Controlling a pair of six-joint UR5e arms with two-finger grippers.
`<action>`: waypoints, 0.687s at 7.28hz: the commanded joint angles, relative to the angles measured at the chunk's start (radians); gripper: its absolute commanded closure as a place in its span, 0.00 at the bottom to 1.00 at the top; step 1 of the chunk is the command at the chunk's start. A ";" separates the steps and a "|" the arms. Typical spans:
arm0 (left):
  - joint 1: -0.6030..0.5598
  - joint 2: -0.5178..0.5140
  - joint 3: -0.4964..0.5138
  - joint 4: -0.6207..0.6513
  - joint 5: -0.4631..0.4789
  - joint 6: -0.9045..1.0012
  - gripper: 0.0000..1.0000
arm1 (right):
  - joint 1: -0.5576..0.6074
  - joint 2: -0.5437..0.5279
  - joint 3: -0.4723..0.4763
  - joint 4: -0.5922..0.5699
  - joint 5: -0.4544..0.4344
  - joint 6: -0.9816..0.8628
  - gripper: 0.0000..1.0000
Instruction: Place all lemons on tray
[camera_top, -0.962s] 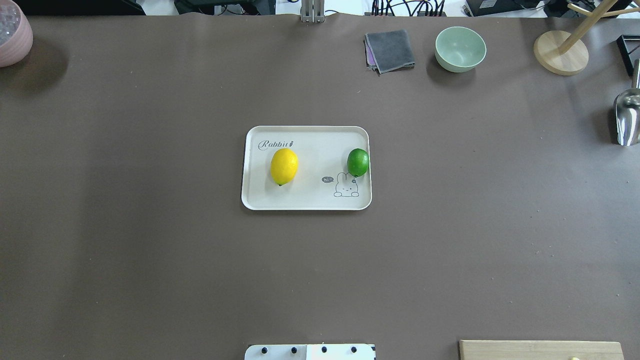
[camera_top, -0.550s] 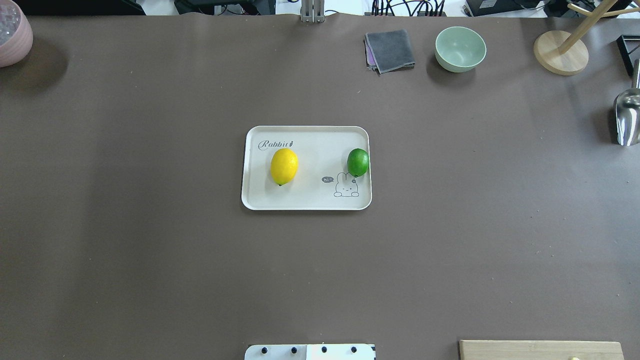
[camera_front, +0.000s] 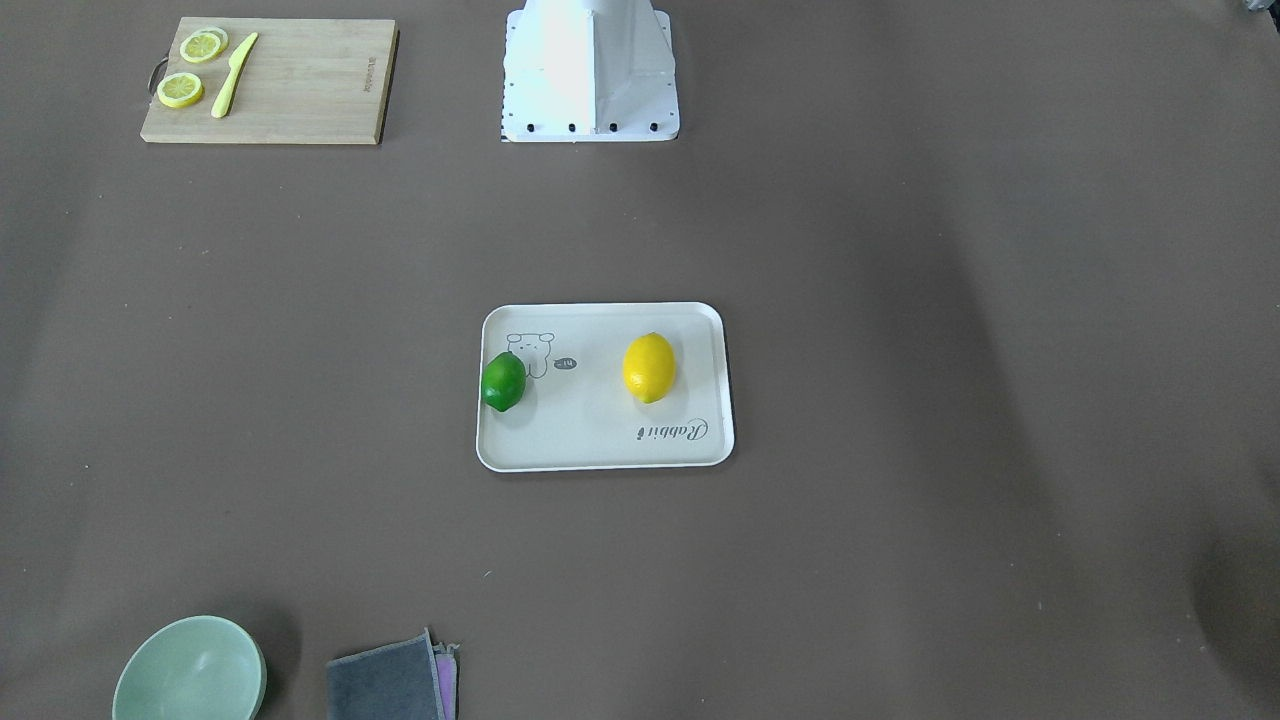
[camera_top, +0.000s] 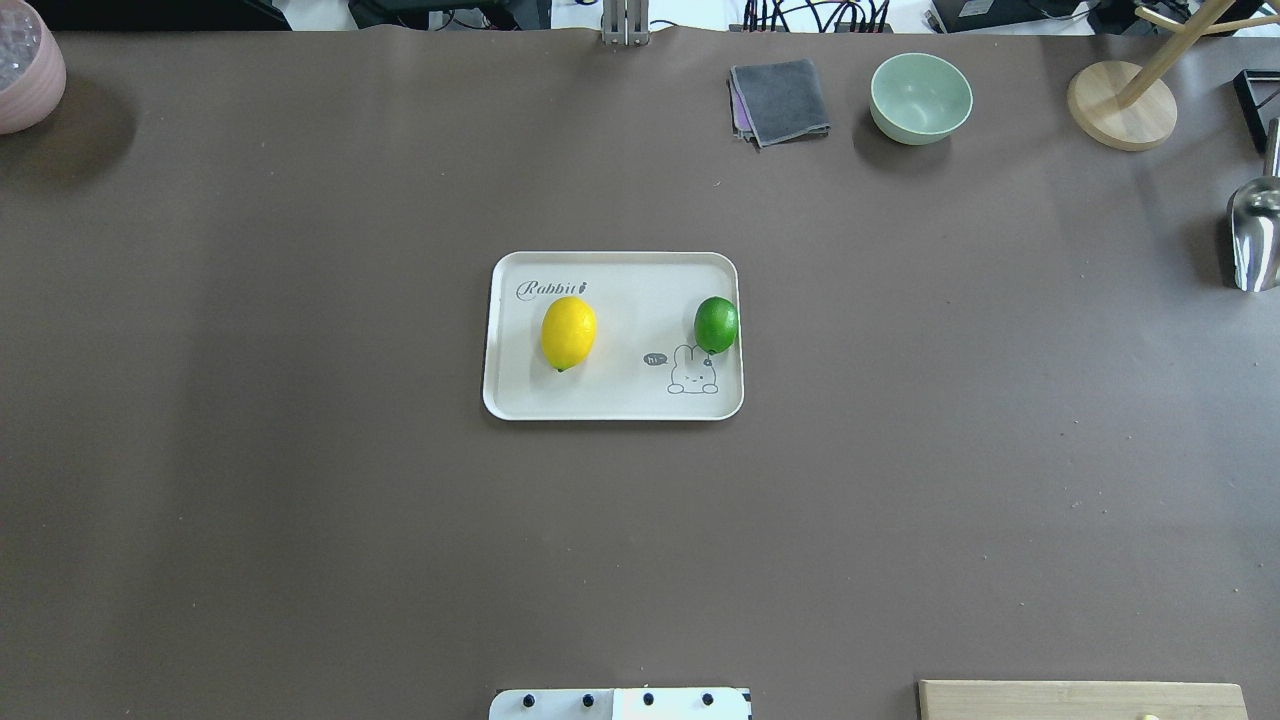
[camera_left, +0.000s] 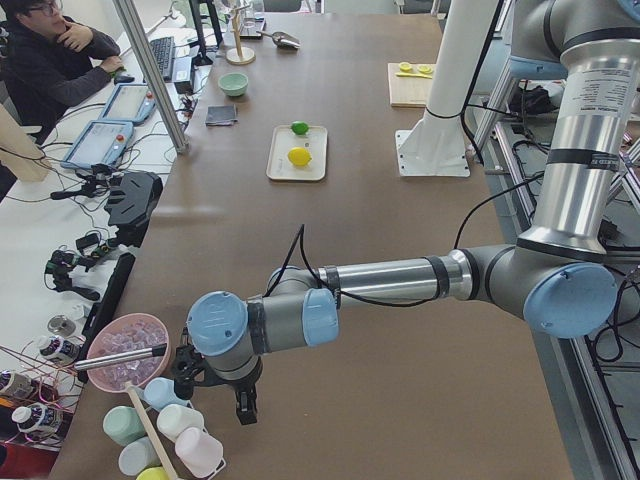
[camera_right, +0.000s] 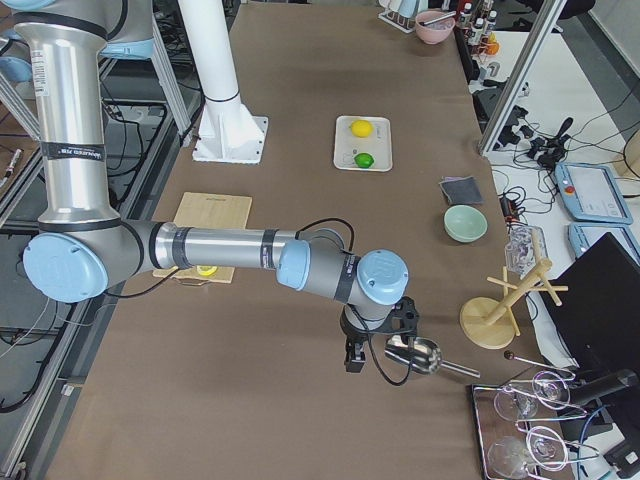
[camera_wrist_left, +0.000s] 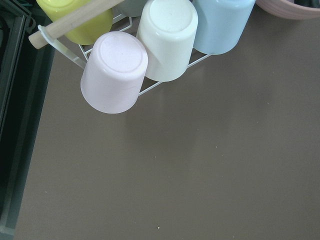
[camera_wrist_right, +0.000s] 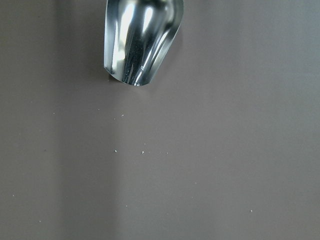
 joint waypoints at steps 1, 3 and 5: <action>0.000 0.009 -0.031 -0.008 -0.004 -0.003 0.02 | -0.023 0.008 0.001 0.002 0.014 0.051 0.00; 0.001 0.009 -0.058 -0.030 -0.004 -0.003 0.02 | -0.038 0.008 0.004 0.002 0.011 0.050 0.00; 0.001 0.009 -0.088 -0.028 -0.004 -0.003 0.02 | -0.038 0.011 0.015 0.002 0.006 0.048 0.00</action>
